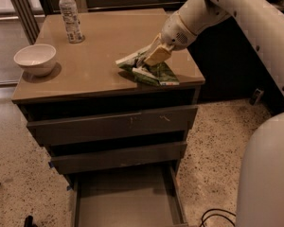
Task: Place green jalapeno chip bag into bottom drawer
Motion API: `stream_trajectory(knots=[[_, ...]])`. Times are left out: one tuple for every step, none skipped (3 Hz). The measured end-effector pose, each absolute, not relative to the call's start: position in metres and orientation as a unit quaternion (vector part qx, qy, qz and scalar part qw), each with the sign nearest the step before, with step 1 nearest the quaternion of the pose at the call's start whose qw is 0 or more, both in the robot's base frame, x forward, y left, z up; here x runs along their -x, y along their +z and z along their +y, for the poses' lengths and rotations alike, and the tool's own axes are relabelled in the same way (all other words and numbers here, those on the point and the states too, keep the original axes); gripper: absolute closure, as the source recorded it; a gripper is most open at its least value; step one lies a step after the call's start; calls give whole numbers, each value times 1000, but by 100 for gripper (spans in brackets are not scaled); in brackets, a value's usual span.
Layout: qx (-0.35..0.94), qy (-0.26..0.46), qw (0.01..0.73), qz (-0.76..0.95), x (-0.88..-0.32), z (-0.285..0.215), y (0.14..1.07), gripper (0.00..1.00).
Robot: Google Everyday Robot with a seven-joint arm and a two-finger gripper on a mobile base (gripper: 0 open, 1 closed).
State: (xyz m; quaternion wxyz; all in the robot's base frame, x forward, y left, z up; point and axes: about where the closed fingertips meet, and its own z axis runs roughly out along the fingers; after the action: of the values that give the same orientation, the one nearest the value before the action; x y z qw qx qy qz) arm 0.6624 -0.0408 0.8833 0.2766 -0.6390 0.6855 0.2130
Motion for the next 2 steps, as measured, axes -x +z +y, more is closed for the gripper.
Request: stream_trajectory(knots=[[639,213,277,685,-663,-41,884,100],[651,222,281,670,-645,-40,893,100]])
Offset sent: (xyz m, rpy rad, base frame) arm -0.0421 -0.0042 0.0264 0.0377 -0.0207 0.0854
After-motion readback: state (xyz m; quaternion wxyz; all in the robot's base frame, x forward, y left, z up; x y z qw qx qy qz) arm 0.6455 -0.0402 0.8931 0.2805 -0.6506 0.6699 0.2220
